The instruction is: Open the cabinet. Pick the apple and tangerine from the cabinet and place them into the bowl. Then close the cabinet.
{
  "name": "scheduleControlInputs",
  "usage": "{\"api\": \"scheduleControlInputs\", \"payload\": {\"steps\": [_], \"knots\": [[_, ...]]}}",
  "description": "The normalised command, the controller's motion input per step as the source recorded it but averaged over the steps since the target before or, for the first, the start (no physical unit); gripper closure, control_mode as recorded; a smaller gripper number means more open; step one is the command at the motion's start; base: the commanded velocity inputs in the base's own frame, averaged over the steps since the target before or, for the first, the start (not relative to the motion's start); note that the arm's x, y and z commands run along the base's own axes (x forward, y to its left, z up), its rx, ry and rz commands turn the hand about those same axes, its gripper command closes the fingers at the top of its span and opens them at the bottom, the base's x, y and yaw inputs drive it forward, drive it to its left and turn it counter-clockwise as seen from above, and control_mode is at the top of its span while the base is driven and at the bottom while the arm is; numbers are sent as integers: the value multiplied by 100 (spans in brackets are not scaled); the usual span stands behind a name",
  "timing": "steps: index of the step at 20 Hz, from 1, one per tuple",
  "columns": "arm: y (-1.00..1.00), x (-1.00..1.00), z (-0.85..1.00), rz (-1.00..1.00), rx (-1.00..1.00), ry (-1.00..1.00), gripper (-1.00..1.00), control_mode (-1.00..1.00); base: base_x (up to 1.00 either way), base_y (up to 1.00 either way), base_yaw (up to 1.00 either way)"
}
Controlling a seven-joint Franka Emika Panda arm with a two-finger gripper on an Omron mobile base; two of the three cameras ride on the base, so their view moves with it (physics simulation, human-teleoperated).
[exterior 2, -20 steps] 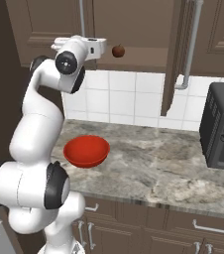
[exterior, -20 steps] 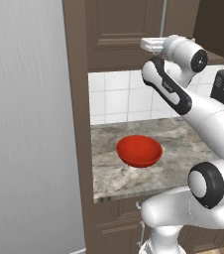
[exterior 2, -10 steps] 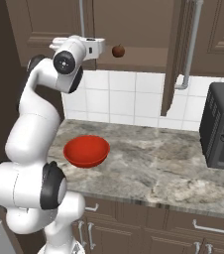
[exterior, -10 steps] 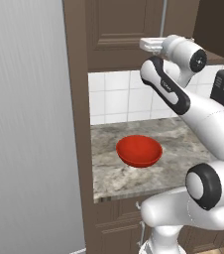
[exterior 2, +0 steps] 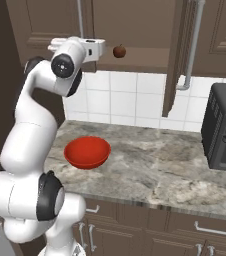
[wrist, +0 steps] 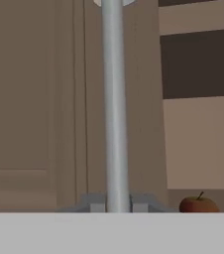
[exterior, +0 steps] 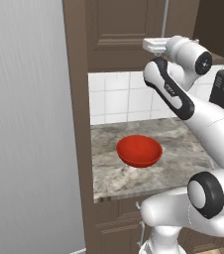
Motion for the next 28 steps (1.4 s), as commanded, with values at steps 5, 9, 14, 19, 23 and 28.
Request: {"api": "scheduleControlInputs", "payload": {"steps": [5,9,14,19,23,28], "knots": [[6,-64,49,-1,3,-4,100,-100,0,0,0],[11,-76,48,-3,5,-1,100,-100,0,0,0],[30,-76,32,-6,3,0,100,-100,0,0,0],[54,-81,33,-7,0,0,100,-100,0,0,0],[64,-82,34,-6,0,0,100,-100,0,0,0],[64,-78,25,-6,0,0,100,-100,0,0,0]]}}
